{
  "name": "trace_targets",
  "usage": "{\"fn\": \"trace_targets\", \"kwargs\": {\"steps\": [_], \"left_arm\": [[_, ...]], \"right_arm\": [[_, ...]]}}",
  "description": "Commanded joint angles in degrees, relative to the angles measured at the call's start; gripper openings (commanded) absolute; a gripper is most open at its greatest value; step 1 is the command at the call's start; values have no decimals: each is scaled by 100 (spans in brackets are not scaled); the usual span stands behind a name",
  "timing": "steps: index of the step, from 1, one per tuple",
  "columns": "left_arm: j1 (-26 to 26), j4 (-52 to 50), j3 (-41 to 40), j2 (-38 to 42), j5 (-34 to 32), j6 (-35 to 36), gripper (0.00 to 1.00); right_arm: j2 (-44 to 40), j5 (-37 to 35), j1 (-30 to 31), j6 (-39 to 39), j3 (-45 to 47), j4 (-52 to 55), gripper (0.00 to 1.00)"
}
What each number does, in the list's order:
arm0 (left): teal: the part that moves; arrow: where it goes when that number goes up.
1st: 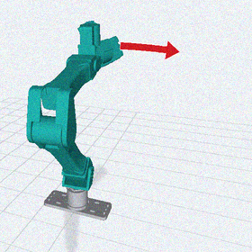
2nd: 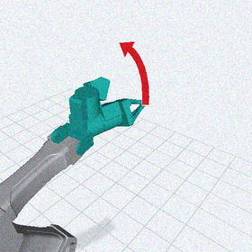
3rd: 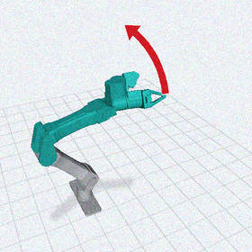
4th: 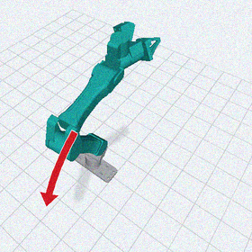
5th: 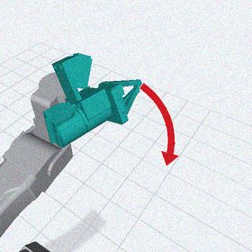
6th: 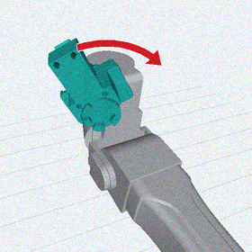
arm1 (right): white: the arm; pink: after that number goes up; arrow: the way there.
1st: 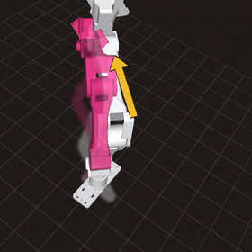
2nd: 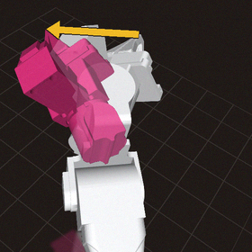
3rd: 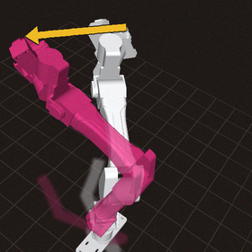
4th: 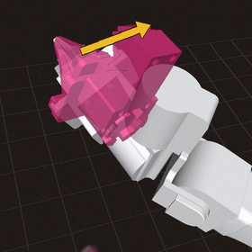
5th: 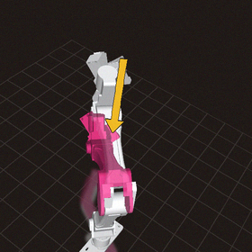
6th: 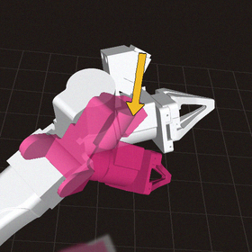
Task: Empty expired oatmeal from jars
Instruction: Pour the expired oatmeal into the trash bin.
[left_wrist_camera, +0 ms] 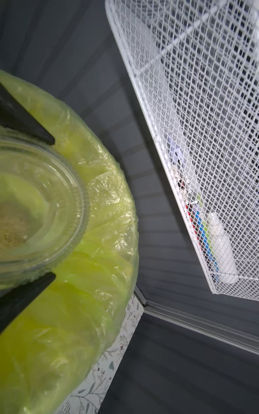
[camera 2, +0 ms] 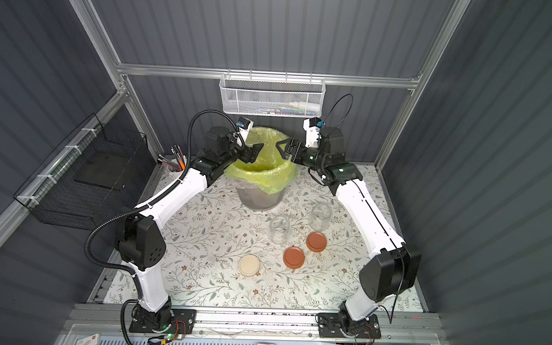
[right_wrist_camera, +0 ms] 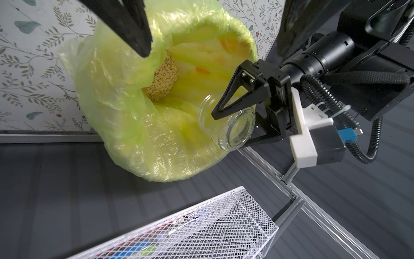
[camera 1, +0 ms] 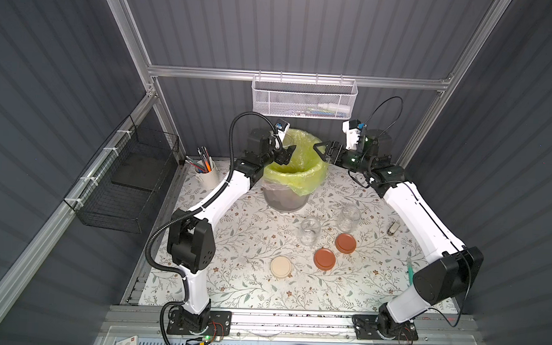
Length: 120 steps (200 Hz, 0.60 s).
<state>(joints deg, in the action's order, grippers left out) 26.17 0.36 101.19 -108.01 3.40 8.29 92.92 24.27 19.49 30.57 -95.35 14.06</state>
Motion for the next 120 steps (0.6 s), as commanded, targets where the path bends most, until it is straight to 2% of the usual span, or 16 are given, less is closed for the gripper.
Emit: {"fn": "trace_targets", "kwargs": {"steps": [1, 12, 22, 30, 39, 46, 49, 54, 61, 71, 79, 83, 90, 99, 110, 120], "left_arm": [[-110, 242, -33, 275, 346, -96, 11], [-93, 237, -161, 403, -317, -68, 11], [-234, 687, -341, 390, 350, -615, 15], [-56, 438, -129, 263, 688, -325, 16], [265, -14, 77, 207, -37, 363, 13], [225, 203, -99, 302, -508, 303, 15], [90, 420, -224, 355, -394, 21, 17], [-115, 731, -380, 402, 234, -454, 19], [-169, 754, -351, 360, 819, -524, 20], [144, 187, -127, 334, 366, 205, 15], [97, 320, -301, 447, -119, 132, 15], [-41, 588, -457, 527, -6, -234, 16], [-279, 1056, -619, 547, 667, -801, 19], [-133, 829, -410, 389, 951, -579, 18], [187, 95, 6, 247, 234, 111, 10], [-45, 380, -269, 419, 85, -267, 11]], "right_arm": [[-119, 47, 0, 15, 116, -201, 89], [-46, 87, 2, 19, 24, -149, 90], [33, 197, 10, 51, -74, -137, 90], [90, 218, 11, 99, -110, -196, 90], [156, 214, 11, 147, -185, -158, 90], [168, 269, 11, 130, -244, -75, 89], [154, 293, 9, 119, -249, -41, 89], [113, 291, 17, 89, -205, -39, 90], [50, 211, 28, 69, -101, -134, 90], [28, 115, 13, 89, -40, -195, 90], [84, 206, 11, 80, -144, -89, 90], [116, 267, 11, 46, -214, -20, 90], [151, 322, 30, 20, -273, 28, 90], [197, 311, 46, 30, -303, -12, 90], [283, 313, 47, 72, -421, 48, 89], [286, 375, 55, 51, -465, 113, 89]]}}
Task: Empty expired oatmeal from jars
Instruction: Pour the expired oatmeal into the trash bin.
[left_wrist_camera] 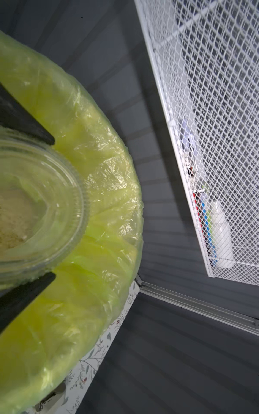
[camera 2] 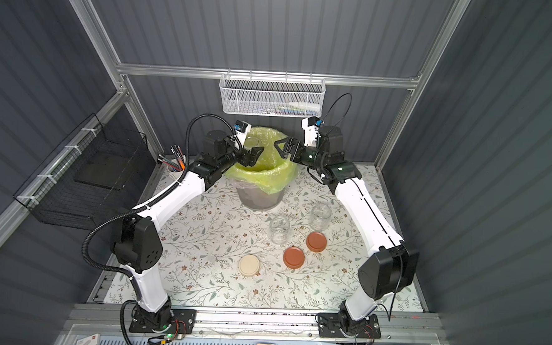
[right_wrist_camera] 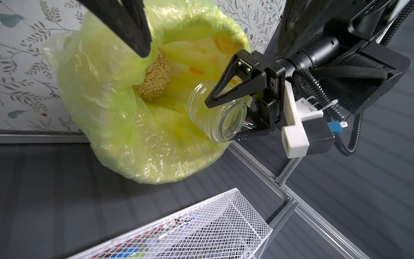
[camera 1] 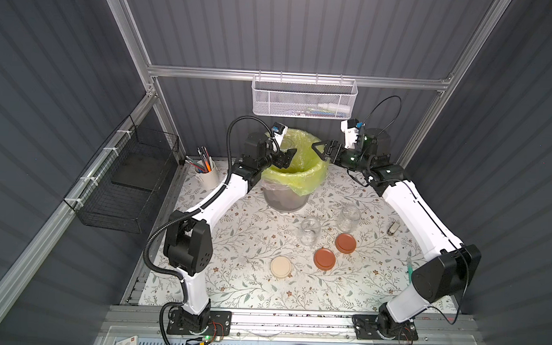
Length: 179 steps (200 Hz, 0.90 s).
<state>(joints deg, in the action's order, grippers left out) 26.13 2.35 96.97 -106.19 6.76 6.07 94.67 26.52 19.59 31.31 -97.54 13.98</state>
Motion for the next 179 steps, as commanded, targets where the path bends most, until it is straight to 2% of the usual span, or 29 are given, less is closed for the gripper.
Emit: {"fn": "trace_targets", "kwargs": {"steps": [1, 9, 15, 26, 33, 39, 45, 51, 63, 72, 83, 91, 102, 109, 112, 118, 124, 136, 143, 152, 160, 170, 179], "left_arm": [[-101, 254, 106, 256, -240, -136, 12], [-347, 864, -158, 307, 390, -694, 16], [-256, 711, -17, 233, 642, -504, 18], [199, -141, 516, 26, 7, 331, 12], [232, -206, 554, 18, -336, 391, 11], [69, 106, 379, 86, -240, -19, 13], [-93, 546, 202, 105, 273, -414, 17], [-89, 509, 245, 55, 534, -368, 19], [134, -104, 528, -24, 45, 143, 12], [14, -66, 349, 110, -219, 43, 12], [-211, 626, -32, 222, 237, -491, 18], [-87, 407, 171, 137, 427, -295, 19], [159, -176, 511, 42, -141, 337, 15], [51, -113, 448, 96, -412, 186, 14], [-54, 60, 364, 131, -323, -60, 15], [-236, 413, 242, 138, 272, -470, 18], [-225, 344, 322, 94, 543, -457, 20], [80, -270, 597, 25, -49, 230, 15], [8, -176, 444, 115, -381, 159, 14], [-183, 294, 143, 212, -82, -337, 17], [-74, 166, 212, 175, 222, -228, 20], [231, -142, 331, 108, -258, 270, 18], [156, 26, 172, 155, -588, 205, 17]], "right_arm": [[99, 151, 44, -26, -239, 122, 89], [21, 96, 53, -51, -119, 63, 89], [-29, 46, 53, -40, -19, -52, 89], [-19, -10, 44, -21, -11, -83, 89], [25, 49, 40, -26, -102, -11, 89], [36, 109, 42, -45, -150, 60, 89], [28, 117, 53, -58, -129, 59, 89], [4, 101, 57, -64, -81, 10, 89], [7, 21, 52, -65, -100, 36, 89], [24, 17, 53, -102, -163, 114, 89], [7, 45, 53, -126, -127, 92, 90], [23, 30, 53, -97, -119, 32, 90], [130, 47, 53, -57, -213, 75, 90], [166, 111, 58, -26, -255, 111, 89], [169, 143, 61, -20, -252, 120, 89], [147, 151, 72, -19, -191, 84, 89], [116, 108, 79, -36, -112, 7, 90], [110, 44, 59, -20, -82, -29, 89], [120, 103, 62, -37, -124, 25, 89], [114, 151, 65, -72, -122, 59, 89], [91, 161, 70, -81, -85, 8, 89], [116, 122, 71, -81, -105, 22, 90], [147, 140, 66, -98, -154, 85, 90]]}}
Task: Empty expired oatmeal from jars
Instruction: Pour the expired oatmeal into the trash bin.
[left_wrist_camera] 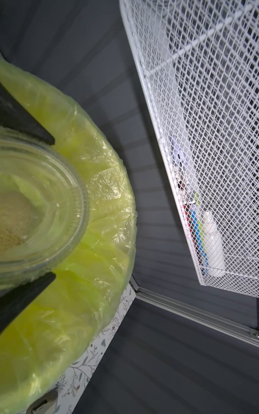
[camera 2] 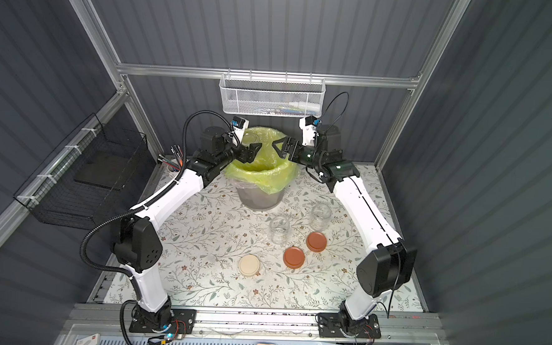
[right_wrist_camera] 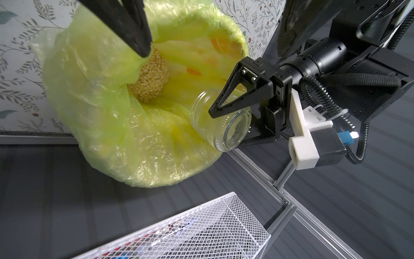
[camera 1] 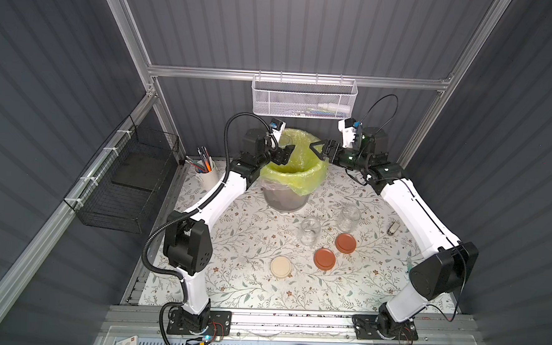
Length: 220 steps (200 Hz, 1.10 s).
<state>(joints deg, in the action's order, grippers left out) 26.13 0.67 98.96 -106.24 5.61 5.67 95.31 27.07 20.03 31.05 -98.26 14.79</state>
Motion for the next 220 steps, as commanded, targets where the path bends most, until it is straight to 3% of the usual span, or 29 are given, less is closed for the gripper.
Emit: {"fn": "trace_targets", "kwargs": {"steps": [1, 16, 28, 36, 44, 51, 61, 69, 75, 81, 87, 102, 120, 135, 146, 157, 175, 193, 202, 220], "left_arm": [[129, 235, -48, 166, -472, 195, 17], [-31, 312, 68, 32, 285, -235, 19], [228, -180, 395, -100, -234, 301, 13], [104, 53, 219, -4, -472, 167, 10], [-123, 629, -30, 48, 219, -405, 14], [-100, 476, 145, -65, 517, -471, 16], [85, -265, 686, -232, 177, -93, 10], [-51, -275, 557, -135, -32, -191, 9], [-245, 241, 140, 31, 8, -659, 11], [-381, 872, -245, 133, 443, -1102, 20], [-344, 937, -299, 123, 679, -1116, 26], [-49, 10, 195, -35, 313, -407, 22], [-62, -39, 240, -109, 586, -434, 18], [15, -156, 261, -89, 355, -217, 14], [-202, 157, 35, 51, 266, -454, 15], [-297, 493, -67, 68, 581, -807, 18], [-30, -91, 390, -167, 547, -523, 17], [-129, 245, 73, -86, 682, -852, 22], [-130, 107, 78, -37, 536, -842, 19], [-240, 629, -240, 125, 504, -1540, 21]], "right_arm": [[89, 91, 25, -72, -90, 14, 90], [63, 123, 26, -73, -19, -32, 90], [51, 80, 13, -55, 21, -73, 90], [66, 114, 16, -42, 1, -70, 90], [66, 168, 22, -37, 25, -107, 90], [73, 201, 27, -1, 75, -212, 90], [142, 185, 18, 56, 35, -262, 89], [217, 221, 18, 68, -45, -203, 89], [217, 265, 23, 76, -57, -195, 89], [199, 281, 31, 94, 5, -268, 89], [181, 270, 31, 103, 73, -367, 89], [245, 228, 31, 138, 32, -338, 89], [263, 302, 45, 136, -4, -299, 89], [235, 203, 44, 121, 29, -344, 89], [251, 219, 45, 90, -36, -259, 89], [256, 229, 50, 89, -25, -276, 89], [351, 248, 47, 133, -129, -250, 89], [373, 304, 91, 148, -115, -292, 89], [380, 246, 106, 114, -108, -242, 89], [366, 194, 106, 191, -24, -346, 90]]}}
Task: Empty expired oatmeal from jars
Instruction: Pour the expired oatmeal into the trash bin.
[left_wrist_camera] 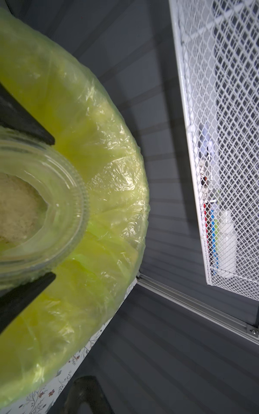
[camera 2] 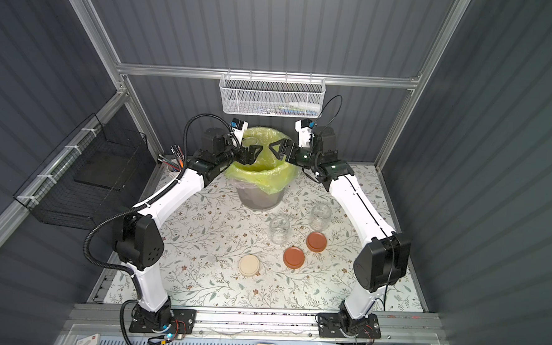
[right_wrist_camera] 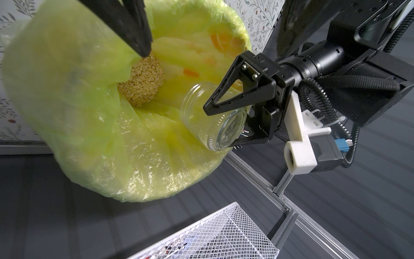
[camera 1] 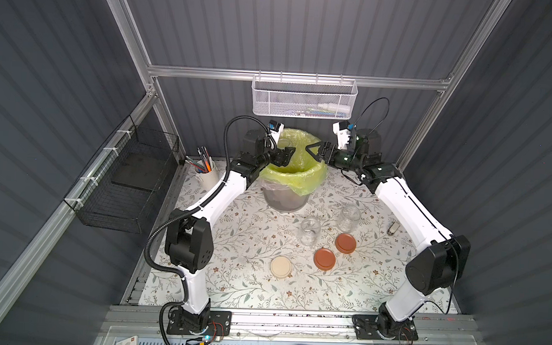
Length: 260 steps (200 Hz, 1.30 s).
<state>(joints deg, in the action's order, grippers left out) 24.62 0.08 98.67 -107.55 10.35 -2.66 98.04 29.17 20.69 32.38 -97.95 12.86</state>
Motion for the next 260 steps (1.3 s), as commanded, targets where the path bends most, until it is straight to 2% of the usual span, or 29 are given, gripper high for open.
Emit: {"fn": "trace_targets", "kwargs": {"steps": [1, 17, 33, 60, 79, 91, 146, 179, 202, 231, 260], "left_arm": [[-89, 723, -219, 249, 38, -748, 21], [-48, 714, 56, 26, 236, -1339, 17], [-45, 615, 265, -125, 119, -2087, 11], [-45, 720, 164, 62, -241, -2937, 12], [-54, 779, 109, 188, -474, -3473, 19], [-54, 757, 125, 240, -569, -3796, 18], [-65, 485, 197, 476, -866, -4492, 20], [-63, 859, 4, 566, -886, -5207, 21], [-54, 880, -2, 574, -892, -5562, 20], [-54, 1236, -269, 631, -955, -6175, 23], [-41, 1333, -298, 621, -909, -6740, 23]], "right_arm": [[93, -16, 40, 67, -52, -166, 90], [124, -33, 41, 166, -132, -204, 91], [90, -82, 41, 266, -194, -204, 93], [-144, -28, 8, 867, 100, -697, 94], [-233, 114, -13, 1498, 344, -1308, 95], [-202, 165, -7, 1804, 365, -1515, 95], [-276, -38, 63, 2919, 811, -2457, 95], [-279, -364, 198, 3631, 1144, -3084, 95], [-177, -487, 332, 3701, 1058, -3054, 95], [-111, -702, 466, 4001, 1242, -3395, 95], [-53, -816, 605, 3831, 1199, -3321, 95]]}}
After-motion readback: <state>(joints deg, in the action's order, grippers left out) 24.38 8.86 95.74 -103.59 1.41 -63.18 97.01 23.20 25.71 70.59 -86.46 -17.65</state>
